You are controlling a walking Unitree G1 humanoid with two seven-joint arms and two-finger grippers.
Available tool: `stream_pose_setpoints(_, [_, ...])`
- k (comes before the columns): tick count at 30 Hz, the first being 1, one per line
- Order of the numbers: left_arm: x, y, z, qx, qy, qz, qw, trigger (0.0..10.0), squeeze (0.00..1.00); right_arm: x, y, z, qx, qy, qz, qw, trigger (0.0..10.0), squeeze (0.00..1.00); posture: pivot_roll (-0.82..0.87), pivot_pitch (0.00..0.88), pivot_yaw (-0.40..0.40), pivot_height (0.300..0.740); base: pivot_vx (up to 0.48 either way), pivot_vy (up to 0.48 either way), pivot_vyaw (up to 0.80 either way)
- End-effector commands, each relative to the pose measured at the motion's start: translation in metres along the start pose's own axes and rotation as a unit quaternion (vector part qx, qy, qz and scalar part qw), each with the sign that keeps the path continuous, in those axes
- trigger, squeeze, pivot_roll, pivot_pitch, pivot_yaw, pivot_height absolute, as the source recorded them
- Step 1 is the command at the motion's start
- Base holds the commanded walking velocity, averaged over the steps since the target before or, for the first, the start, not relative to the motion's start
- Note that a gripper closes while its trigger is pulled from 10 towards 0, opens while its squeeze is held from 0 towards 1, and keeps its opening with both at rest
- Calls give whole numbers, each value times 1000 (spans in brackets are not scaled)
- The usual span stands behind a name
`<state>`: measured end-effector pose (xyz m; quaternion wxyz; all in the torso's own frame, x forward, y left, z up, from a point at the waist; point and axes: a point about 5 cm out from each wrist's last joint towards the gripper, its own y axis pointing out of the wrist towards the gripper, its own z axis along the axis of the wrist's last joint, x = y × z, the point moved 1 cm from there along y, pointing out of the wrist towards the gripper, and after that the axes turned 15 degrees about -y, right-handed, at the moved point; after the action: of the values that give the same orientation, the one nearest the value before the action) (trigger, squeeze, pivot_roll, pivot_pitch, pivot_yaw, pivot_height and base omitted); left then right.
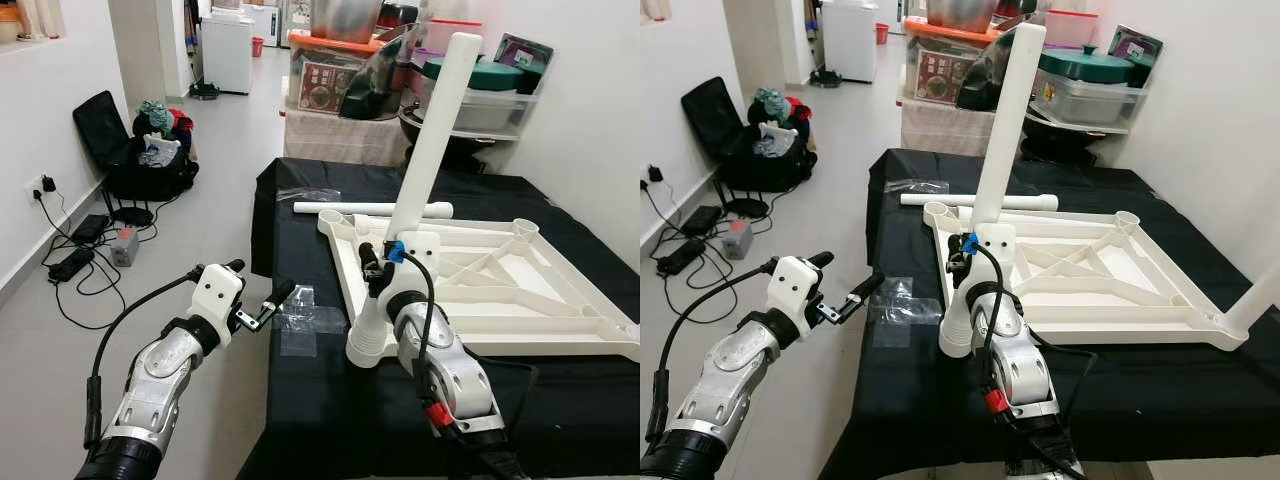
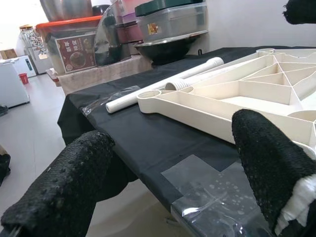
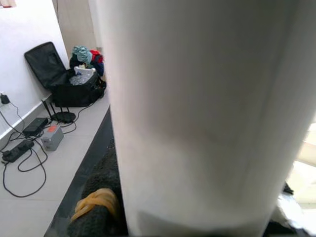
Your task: Building children table
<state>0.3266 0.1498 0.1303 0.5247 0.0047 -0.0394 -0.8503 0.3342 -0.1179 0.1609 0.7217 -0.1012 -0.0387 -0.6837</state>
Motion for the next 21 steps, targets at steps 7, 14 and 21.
stream_pose_setpoints(7, [1, 1, -1, -3, 3, -4, 1000, 10000, 0, 24, -12, -59, -135, -17, -67, 988, 10000, 0, 44, 0, -91, 740, 0, 0, 0])
stream_pose_setpoints(14, [0, 0, -2, -5, 4, -5, 1000, 10000, 0, 30, -13, -61, -150, -16, -100, 983, 10000, 0, 39, 0, -82, 740, 0, 0, 0])
stream_pose_setpoints(21, [0, 1, -2, -6, 5, -8, 1000, 10000, 0, 38, -16, -63, -174, -18, -164, 971, 10000, 0, 35, 0, -74, 740, 0, 0, 0])
